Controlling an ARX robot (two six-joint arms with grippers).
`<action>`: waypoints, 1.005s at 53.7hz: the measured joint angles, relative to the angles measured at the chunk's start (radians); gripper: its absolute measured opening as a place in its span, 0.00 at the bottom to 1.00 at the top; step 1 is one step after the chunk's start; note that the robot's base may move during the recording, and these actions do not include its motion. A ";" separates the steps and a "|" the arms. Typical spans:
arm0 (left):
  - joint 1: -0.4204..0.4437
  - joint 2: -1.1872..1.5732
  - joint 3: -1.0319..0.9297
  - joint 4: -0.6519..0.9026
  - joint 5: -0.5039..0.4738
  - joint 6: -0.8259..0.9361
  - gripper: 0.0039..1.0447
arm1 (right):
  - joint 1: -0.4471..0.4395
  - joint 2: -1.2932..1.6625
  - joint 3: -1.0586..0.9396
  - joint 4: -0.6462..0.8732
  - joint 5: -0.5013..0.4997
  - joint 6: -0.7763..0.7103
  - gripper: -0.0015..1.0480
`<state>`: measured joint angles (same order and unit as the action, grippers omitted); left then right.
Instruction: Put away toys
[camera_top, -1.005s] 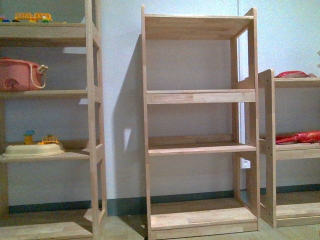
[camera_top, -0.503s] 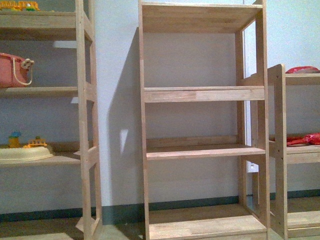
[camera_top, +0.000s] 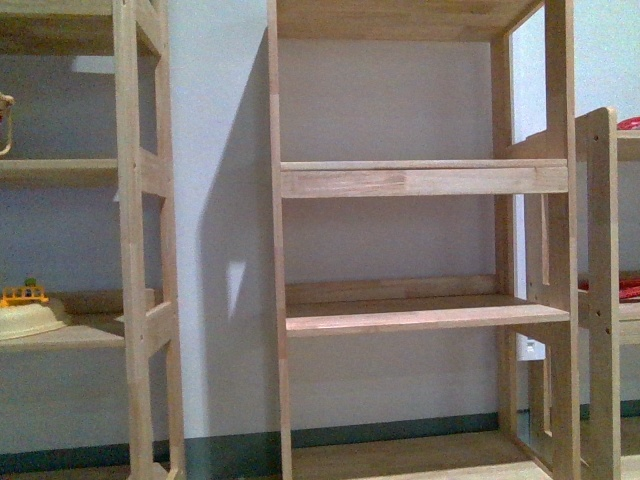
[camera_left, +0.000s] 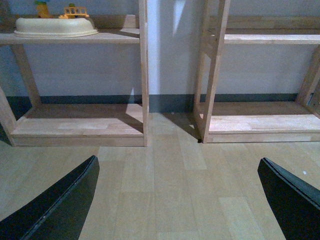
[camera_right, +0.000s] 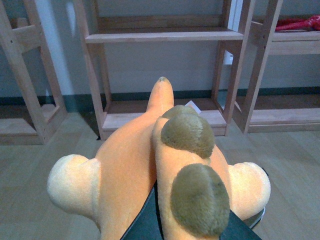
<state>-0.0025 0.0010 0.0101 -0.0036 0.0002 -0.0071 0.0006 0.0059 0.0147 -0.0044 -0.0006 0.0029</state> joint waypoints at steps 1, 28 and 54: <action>0.000 0.000 0.000 0.000 0.000 0.000 0.94 | 0.000 0.000 0.000 0.000 0.000 0.000 0.06; 0.002 -0.001 0.000 0.000 0.000 0.000 0.94 | 0.001 0.000 0.000 0.000 -0.010 0.000 0.06; 0.002 -0.001 0.000 0.000 0.000 0.000 0.94 | 0.000 0.000 0.000 0.000 -0.003 0.000 0.06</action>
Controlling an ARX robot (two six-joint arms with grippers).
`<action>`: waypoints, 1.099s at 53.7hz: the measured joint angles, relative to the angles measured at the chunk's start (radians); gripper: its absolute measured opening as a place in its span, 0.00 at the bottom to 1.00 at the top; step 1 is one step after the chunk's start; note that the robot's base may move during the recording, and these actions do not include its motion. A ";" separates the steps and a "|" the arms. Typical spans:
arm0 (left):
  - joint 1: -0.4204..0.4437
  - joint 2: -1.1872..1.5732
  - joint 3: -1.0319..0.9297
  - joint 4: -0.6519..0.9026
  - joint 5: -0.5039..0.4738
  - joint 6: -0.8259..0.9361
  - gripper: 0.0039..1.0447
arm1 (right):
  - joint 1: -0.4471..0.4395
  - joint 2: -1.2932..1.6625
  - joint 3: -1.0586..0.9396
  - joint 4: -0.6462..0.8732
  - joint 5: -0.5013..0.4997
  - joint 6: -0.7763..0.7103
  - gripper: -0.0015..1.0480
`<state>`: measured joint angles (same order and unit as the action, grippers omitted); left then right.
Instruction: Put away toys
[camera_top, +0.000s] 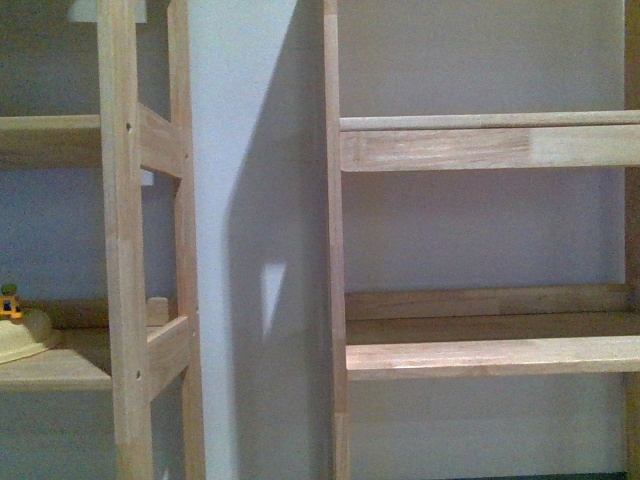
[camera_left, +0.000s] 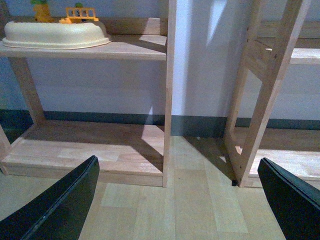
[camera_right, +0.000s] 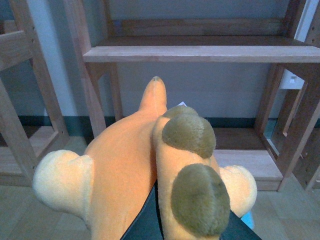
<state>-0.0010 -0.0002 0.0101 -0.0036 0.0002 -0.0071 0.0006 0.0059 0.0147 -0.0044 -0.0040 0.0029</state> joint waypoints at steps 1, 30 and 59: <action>0.000 0.000 0.000 0.000 0.000 0.000 0.94 | 0.000 0.000 0.000 0.000 0.000 0.000 0.06; 0.000 0.000 0.000 0.000 0.000 0.000 0.94 | 0.000 0.000 0.000 0.000 0.003 0.000 0.06; 0.000 0.001 0.000 0.000 0.000 0.000 0.94 | 0.104 0.008 -0.001 0.094 0.308 0.076 0.06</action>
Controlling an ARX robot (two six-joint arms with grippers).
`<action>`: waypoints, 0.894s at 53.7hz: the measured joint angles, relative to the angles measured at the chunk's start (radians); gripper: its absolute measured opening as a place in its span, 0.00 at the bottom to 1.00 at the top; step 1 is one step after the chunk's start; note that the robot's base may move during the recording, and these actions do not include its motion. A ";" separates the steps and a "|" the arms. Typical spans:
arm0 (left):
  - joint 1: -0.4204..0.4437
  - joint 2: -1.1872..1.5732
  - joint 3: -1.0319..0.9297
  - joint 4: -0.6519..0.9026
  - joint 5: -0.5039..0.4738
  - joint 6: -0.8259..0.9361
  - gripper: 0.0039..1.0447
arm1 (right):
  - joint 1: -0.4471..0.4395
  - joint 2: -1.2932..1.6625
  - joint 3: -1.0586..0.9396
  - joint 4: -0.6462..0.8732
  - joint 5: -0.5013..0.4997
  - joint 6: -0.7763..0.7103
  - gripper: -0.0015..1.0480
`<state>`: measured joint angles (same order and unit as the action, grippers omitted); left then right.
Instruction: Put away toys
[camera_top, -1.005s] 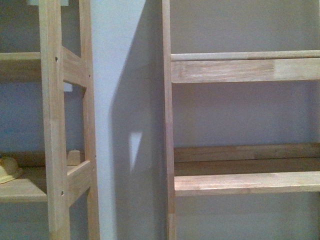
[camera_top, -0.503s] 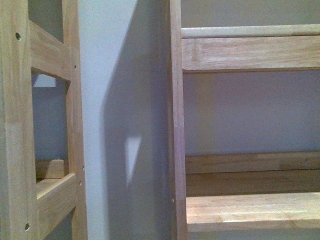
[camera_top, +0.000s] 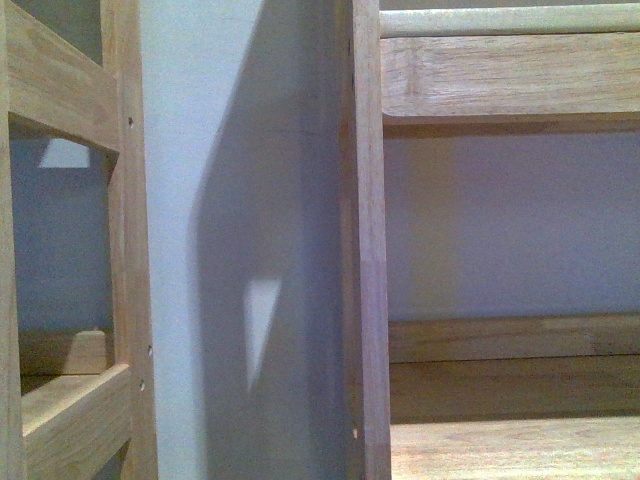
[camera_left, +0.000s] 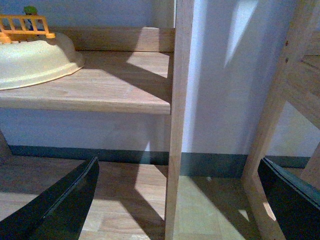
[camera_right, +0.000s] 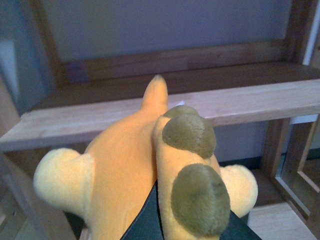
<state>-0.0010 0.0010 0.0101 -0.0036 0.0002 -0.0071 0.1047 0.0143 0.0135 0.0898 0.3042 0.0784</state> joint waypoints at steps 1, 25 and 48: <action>0.000 0.000 0.000 0.000 0.000 0.000 0.94 | 0.005 0.004 0.000 0.003 0.012 0.000 0.06; 0.000 0.000 0.000 0.000 0.000 0.000 0.94 | 0.286 0.230 0.167 0.247 0.361 -0.251 0.06; 0.000 0.000 0.000 0.000 0.000 0.000 0.94 | 0.578 0.502 0.394 0.668 0.519 -0.682 0.06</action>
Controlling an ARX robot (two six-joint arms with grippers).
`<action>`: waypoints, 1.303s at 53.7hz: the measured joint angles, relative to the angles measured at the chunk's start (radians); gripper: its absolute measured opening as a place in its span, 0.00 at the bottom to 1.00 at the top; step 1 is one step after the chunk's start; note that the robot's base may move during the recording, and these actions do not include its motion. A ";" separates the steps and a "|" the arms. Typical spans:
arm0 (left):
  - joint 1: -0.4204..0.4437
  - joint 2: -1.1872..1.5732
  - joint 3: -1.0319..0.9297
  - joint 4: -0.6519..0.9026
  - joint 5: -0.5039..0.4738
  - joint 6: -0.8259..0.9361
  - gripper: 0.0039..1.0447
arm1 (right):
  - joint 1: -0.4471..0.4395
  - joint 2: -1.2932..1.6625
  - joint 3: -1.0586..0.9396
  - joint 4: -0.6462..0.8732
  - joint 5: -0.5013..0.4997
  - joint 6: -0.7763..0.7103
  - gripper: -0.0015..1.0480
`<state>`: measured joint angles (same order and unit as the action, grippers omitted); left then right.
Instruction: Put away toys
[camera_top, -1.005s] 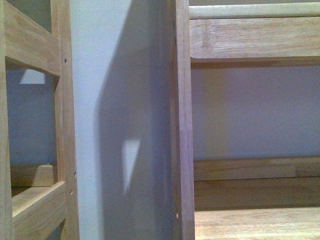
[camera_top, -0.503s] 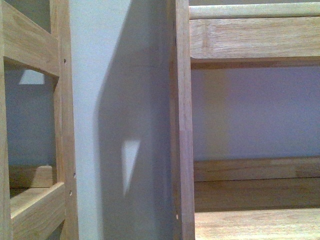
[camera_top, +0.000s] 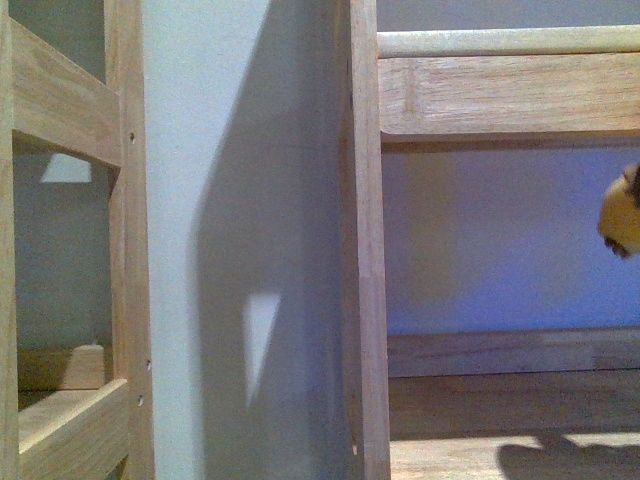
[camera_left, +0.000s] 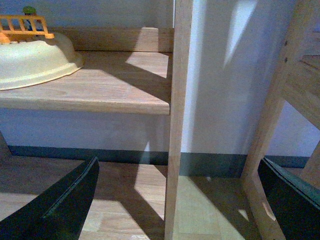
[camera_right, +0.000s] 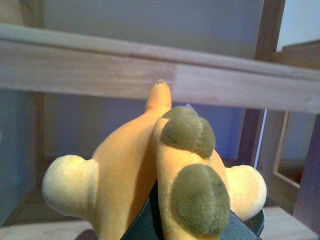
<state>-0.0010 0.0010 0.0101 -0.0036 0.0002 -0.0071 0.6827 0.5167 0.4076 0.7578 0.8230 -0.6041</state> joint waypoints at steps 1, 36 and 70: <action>0.000 0.000 0.000 0.000 0.000 0.000 0.94 | 0.009 0.013 0.011 0.026 0.000 -0.026 0.06; 0.000 0.000 0.000 0.000 0.000 0.000 0.94 | -0.139 0.212 0.467 0.068 -0.287 -0.373 0.06; 0.000 0.000 0.000 0.000 0.000 0.000 0.94 | -0.840 0.278 0.760 -0.413 -0.771 0.377 0.06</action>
<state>-0.0010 0.0010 0.0101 -0.0036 0.0002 -0.0071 -0.1570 0.7948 1.1671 0.3450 0.0521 -0.2276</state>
